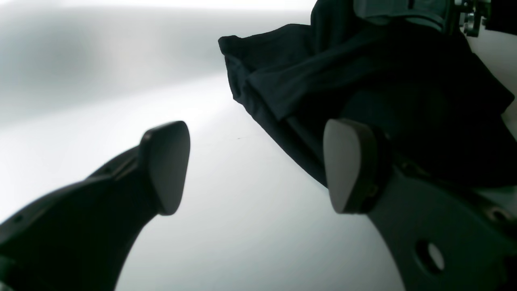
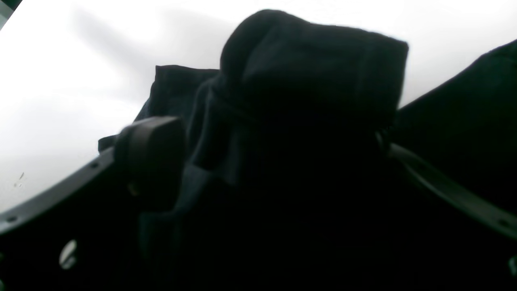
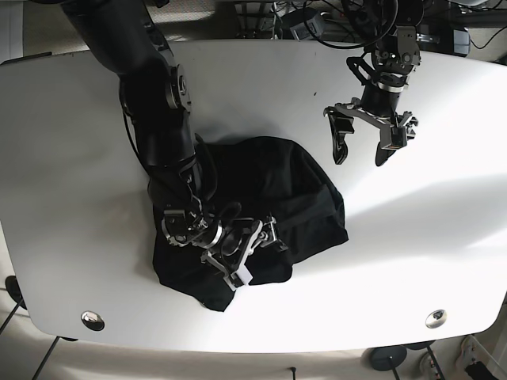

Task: Fold the T-shirt properly
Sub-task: 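Lift the black shirt high with the right gripper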

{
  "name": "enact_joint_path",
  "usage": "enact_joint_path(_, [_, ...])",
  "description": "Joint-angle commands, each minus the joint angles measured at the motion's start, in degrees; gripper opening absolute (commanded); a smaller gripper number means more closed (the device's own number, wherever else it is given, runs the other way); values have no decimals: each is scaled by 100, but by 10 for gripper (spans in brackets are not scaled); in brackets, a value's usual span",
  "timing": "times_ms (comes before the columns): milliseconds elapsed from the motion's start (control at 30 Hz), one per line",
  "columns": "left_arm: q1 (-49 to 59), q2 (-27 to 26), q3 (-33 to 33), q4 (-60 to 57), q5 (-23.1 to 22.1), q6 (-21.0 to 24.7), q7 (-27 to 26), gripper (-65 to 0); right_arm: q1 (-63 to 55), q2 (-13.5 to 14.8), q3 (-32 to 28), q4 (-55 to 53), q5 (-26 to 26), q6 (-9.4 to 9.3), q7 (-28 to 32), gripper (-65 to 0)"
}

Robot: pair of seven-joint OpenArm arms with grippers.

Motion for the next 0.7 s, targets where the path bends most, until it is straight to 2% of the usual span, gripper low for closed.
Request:
enact_joint_path(33, [-22, -24, -5, 100, -37, -19, -155, -167, 118, -39, 8, 80, 84, 42, 136, -111])
enact_joint_path(100, [-39, -24, -14, 91, -37, -19, -155, -167, -23, -206, -1, 89, 66, 42, 101, -111])
enact_joint_path(233, [-39, -24, -14, 91, -37, -19, -155, -167, -40, -347, 25, 89, 93, 42, -189, -111])
enact_joint_path(367, [-48, -24, -14, 91, -28, -19, -155, -167, -31, -391, 25, 89, 93, 42, -198, -114])
enact_joint_path(433, [-48, -24, -22, 91, -28, -19, -155, -167, -31, -398, 8, 89, 93, 42, -198, -154])
enact_joint_path(500, [-48, -24, -22, 82, -28, -19, -155, -167, -31, -398, 8, 89, 93, 42, -198, -238])
enact_joint_path(567, [-48, -24, -22, 82, -28, -19, -155, -167, -14, -398, -1, 89, 93, 33, -198, -252])
enact_joint_path(633, [-48, -24, -22, 82, -28, -19, -155, -167, -14, -398, -71, 89, 93, -90, -216, -254])
enact_joint_path(667, [-48, -24, -22, 82, -28, -19, -155, -167, -23, -398, -230, 89, 102, -249, -207, -262])
enact_joint_path(700, [-48, -24, -22, 82, -28, -19, -155, -167, -40, -398, -362, 89, 102, -521, -198, -265])
